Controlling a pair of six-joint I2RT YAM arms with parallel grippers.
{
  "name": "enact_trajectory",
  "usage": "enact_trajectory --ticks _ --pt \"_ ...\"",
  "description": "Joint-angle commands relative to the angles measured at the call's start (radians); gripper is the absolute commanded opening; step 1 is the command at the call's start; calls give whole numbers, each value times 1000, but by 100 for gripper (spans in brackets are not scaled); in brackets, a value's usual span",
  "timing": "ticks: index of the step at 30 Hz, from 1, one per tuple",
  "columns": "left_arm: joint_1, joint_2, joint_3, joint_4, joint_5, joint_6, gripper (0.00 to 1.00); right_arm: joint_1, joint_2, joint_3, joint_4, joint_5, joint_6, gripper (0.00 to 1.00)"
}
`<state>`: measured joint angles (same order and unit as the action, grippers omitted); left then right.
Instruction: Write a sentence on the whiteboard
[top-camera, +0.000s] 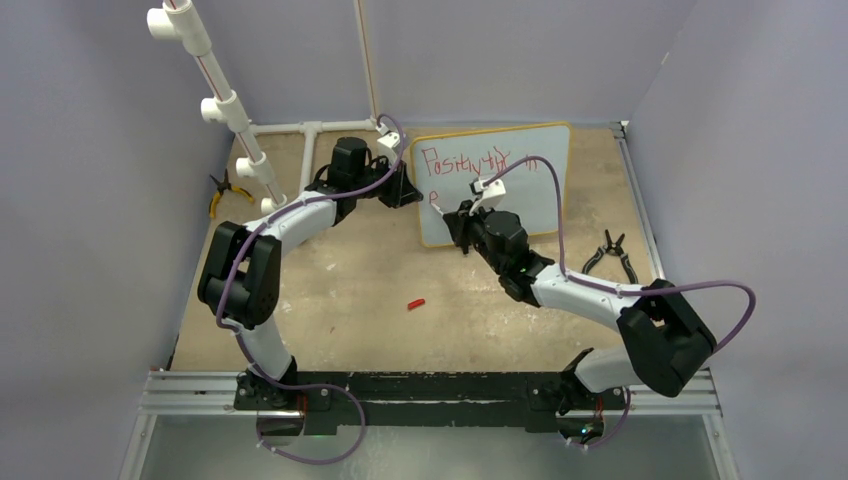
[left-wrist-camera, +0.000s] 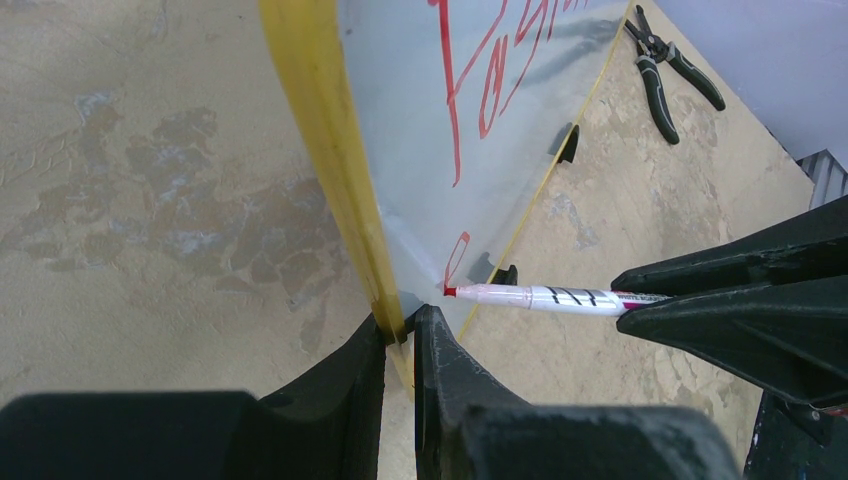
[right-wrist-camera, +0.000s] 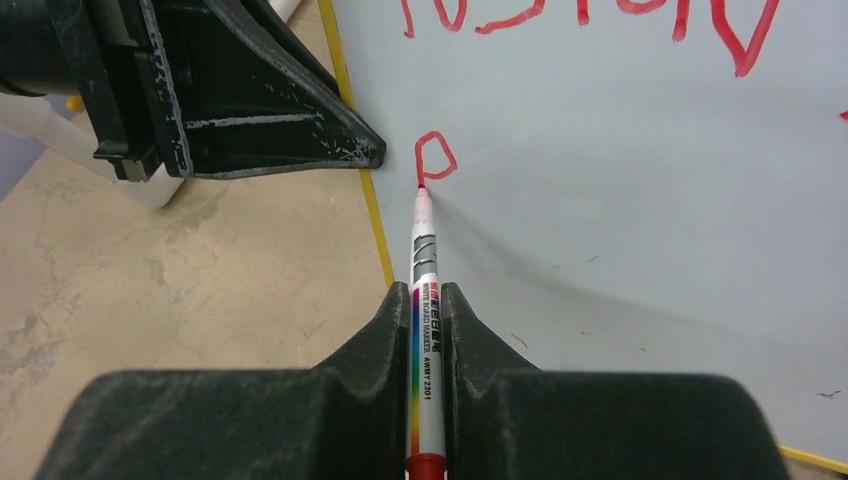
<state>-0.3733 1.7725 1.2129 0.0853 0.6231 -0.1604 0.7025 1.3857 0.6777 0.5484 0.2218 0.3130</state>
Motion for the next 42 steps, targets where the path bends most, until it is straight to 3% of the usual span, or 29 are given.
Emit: enact_trajectory --ticks 1,12,21,42 --pt "7 -47 7 14 -13 36 0 4 -12 -15 -13 29 0 0" --pt "7 -50 7 13 -14 35 0 5 -75 -15 -68 126 2 0" --pt "7 -48 7 14 -14 33 0 4 -128 6 -40 55 -11 0" --pt "7 -45 7 16 -13 34 0 5 -42 60 -49 163 -2 0"
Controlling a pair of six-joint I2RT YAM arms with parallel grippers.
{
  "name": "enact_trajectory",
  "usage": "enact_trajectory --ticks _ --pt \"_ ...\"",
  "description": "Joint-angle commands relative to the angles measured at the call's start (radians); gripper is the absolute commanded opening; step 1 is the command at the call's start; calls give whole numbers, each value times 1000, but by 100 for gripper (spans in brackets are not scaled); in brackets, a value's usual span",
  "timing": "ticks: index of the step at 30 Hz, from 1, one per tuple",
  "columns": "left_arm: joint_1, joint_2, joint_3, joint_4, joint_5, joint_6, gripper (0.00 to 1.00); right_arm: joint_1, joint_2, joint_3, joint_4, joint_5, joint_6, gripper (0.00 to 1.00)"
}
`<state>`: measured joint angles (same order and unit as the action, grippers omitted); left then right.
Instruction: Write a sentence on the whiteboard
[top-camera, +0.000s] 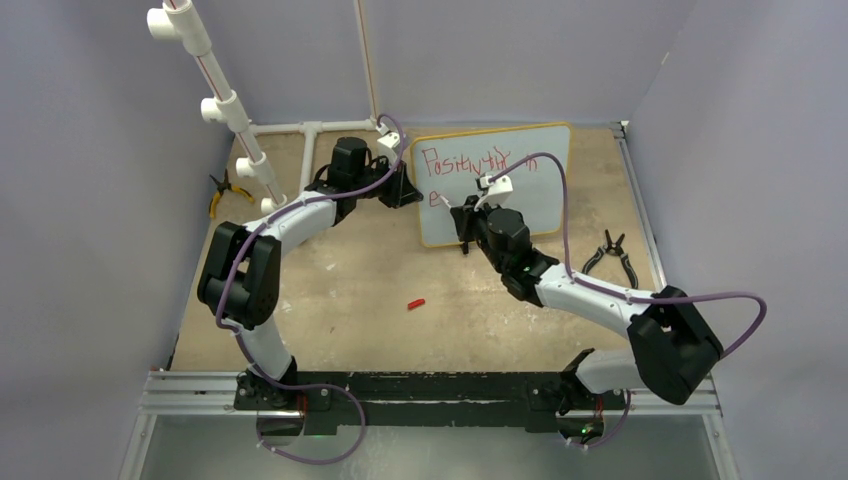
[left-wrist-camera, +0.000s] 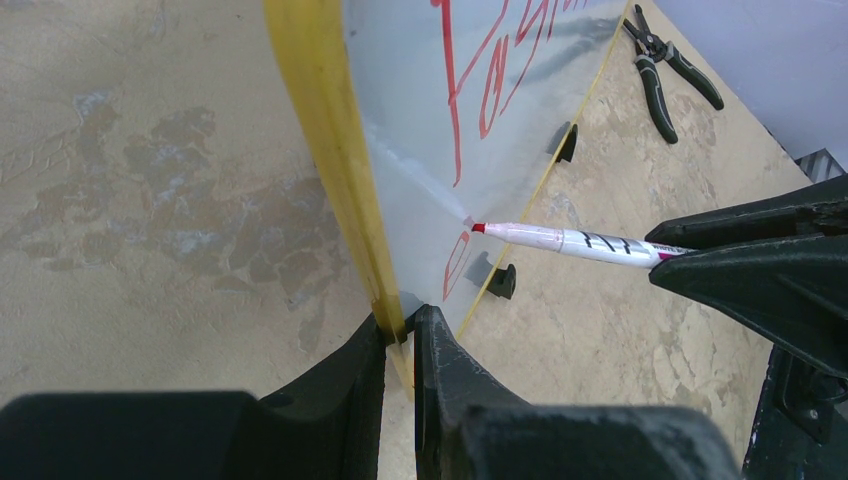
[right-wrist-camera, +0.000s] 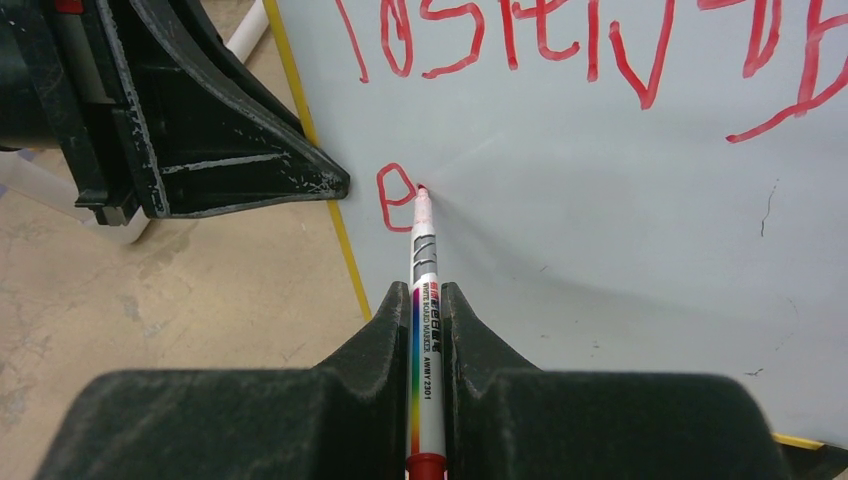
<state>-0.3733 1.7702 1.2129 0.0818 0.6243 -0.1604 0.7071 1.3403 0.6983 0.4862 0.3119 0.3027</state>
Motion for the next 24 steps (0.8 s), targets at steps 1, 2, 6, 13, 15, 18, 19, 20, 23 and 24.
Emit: enact_trajectory --ticks 1,2,6,13,15,18,19,20,23,24 --pt "7 -44 7 19 -14 34 0 0 2 37 7 84 9 0" --pt "7 -44 7 19 -14 34 0 0 -2 33 4 92 11 0" --pt "7 -45 7 19 -14 34 0 0 -26 1 -9 93 30 0" --pt "7 -46 7 19 -14 35 0 0 -29 -51 -17 61 60 0" --pt "7 -46 7 19 -14 34 0 -1 -29 -58 -17 52 62 0" --pt "7 -48 7 19 -15 35 0 0 -31 -61 -21 49 64 0" --pt "7 -48 7 19 -15 34 0 0 -34 -62 -21 52 64 0" --pt "7 -48 7 19 -14 35 0 0 -36 -63 -20 54 65 0" --pt "7 -46 7 19 -14 35 0 -1 -36 -52 -9 61 62 0" --pt "7 -46 7 19 -14 35 0 0 -36 -49 -1 66 60 0"
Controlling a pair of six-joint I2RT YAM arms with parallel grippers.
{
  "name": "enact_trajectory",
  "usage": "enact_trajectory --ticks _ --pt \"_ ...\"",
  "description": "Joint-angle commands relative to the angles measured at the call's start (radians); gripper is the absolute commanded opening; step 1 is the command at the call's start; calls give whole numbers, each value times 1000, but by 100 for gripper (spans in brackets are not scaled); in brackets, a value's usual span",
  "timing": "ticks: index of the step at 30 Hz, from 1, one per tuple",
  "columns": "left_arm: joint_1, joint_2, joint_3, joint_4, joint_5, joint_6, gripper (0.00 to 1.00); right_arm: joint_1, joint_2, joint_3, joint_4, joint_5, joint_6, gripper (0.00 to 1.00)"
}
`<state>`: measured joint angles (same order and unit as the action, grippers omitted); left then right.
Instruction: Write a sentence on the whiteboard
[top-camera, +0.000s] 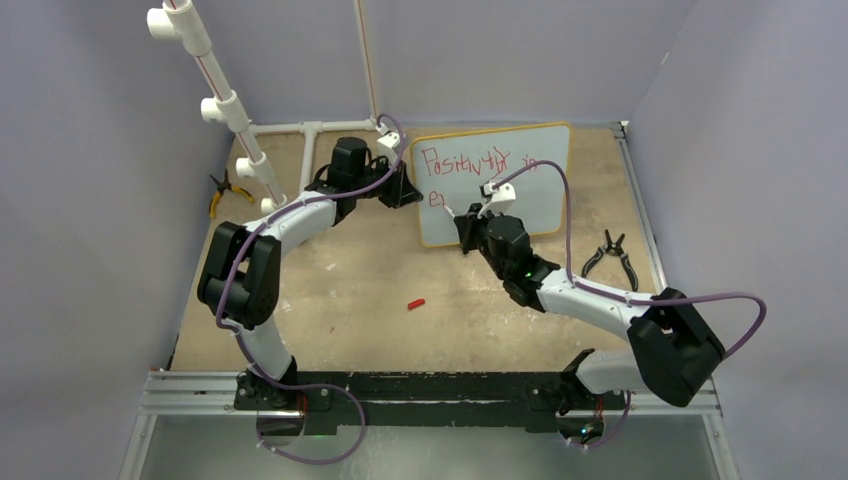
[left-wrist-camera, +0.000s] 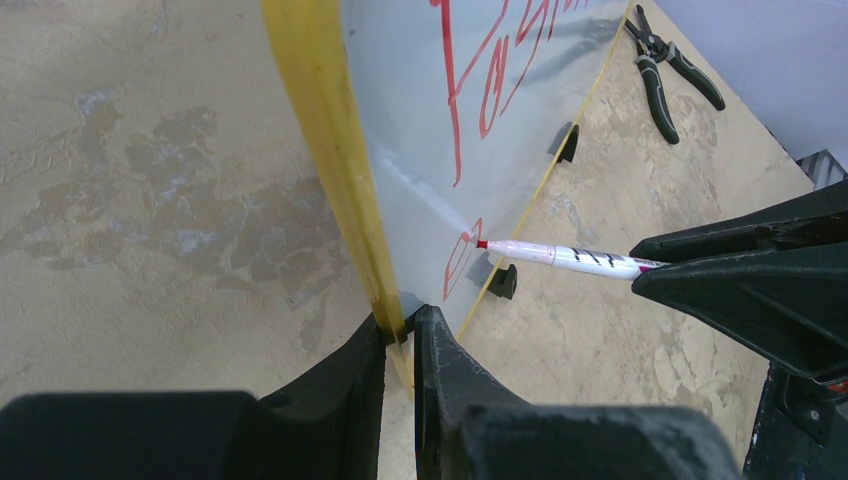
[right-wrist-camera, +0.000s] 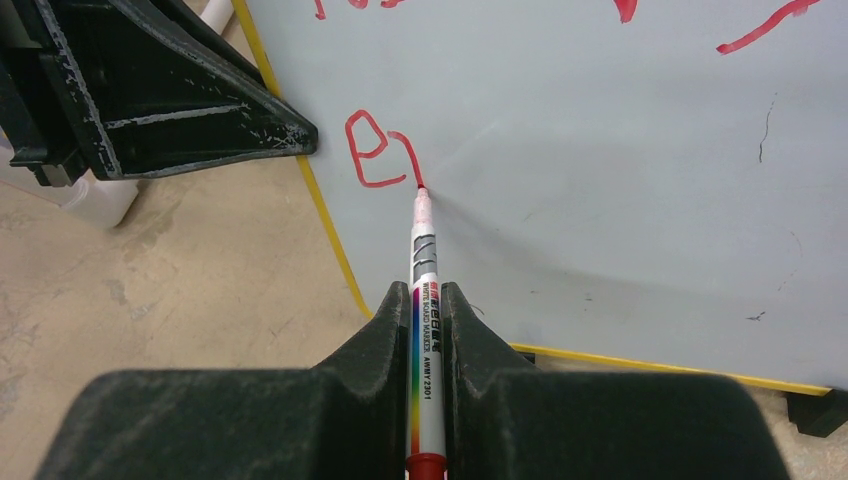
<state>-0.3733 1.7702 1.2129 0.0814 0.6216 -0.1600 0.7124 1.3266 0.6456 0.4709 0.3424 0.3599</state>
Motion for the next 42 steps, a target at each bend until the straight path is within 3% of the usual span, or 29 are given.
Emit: enact_trajectory --ticks 1,15,29,35,42 --pt "7 -46 7 20 -11 34 0 -5 -23 10 25 40 2 0" --pt "7 -45 6 19 -13 36 0 -6 -3 76 75 67 -4 0" --pt "7 -50 7 19 -11 34 0 -5 -48 32 45 122 20 0" --pt "7 -54 5 19 -11 34 0 -5 -100 -16 98 55 -15 0" --pt "7 -53 5 19 -13 36 0 -5 -54 -8 72 35 -10 0"
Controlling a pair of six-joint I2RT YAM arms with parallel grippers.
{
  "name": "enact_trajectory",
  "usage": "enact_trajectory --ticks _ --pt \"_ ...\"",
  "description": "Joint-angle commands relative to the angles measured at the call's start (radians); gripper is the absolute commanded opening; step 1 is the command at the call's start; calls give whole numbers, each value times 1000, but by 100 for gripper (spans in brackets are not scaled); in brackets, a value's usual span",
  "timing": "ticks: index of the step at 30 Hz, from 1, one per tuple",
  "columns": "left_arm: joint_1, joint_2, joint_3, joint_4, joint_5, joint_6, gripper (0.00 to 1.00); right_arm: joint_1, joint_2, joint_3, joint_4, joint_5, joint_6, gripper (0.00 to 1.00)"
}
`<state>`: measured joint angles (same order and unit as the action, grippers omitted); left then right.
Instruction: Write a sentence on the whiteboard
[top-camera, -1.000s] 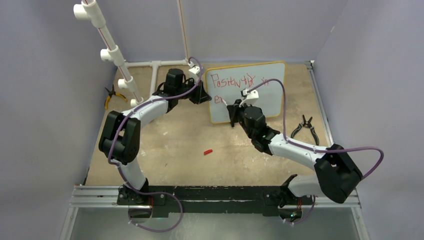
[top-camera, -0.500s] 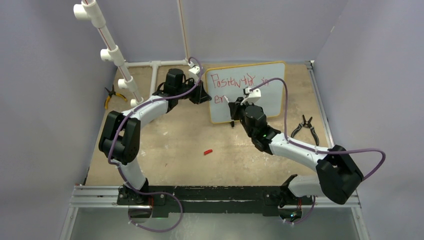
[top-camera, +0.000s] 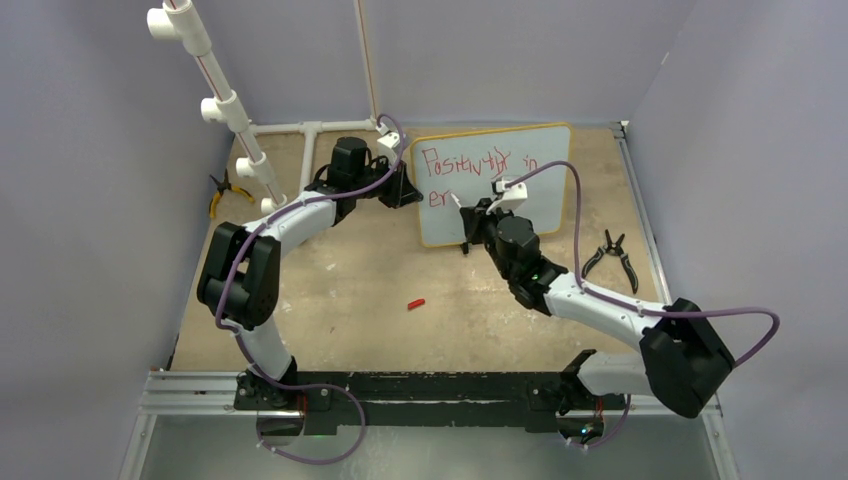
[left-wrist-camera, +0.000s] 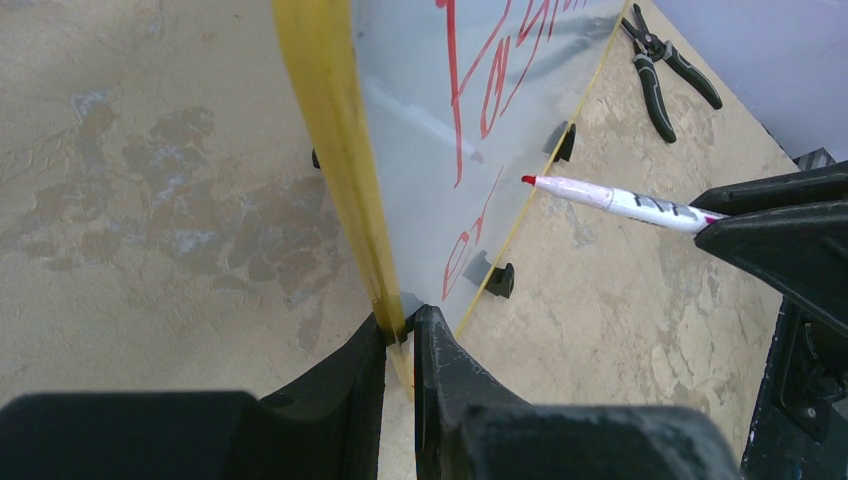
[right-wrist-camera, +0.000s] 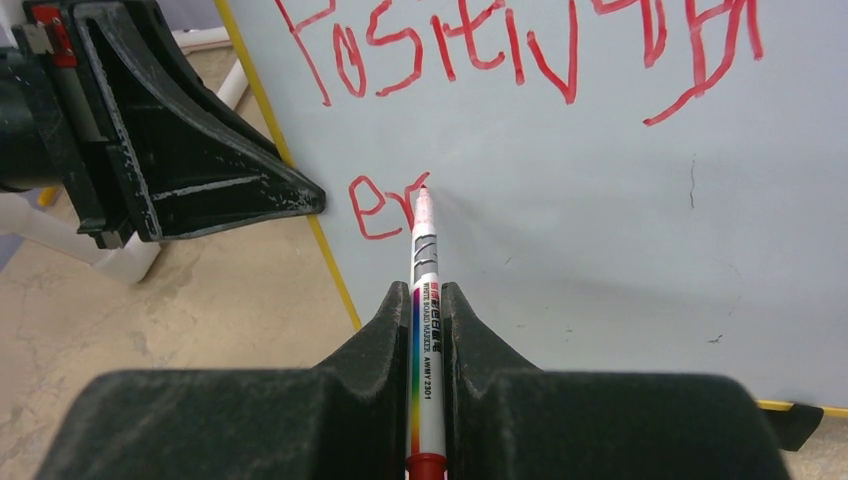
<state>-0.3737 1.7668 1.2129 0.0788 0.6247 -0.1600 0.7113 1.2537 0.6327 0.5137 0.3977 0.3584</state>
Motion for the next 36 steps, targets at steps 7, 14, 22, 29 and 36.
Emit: enact_trajectory --ticks 7,14,22,29,36 --pt "7 -46 5 22 -16 34 0 -4 67 62 -37 26 -6 0" --pt "7 -46 5 23 -16 34 0 -4 19 34 -75 77 15 0" --pt "7 -47 5 24 -16 33 0 -6 -1 41 -69 112 -3 0" --pt "8 -50 5 24 -16 33 0 -6 26 80 -6 64 -35 0" --pt "7 -53 5 23 -16 34 0 -6 55 88 7 30 -47 0"
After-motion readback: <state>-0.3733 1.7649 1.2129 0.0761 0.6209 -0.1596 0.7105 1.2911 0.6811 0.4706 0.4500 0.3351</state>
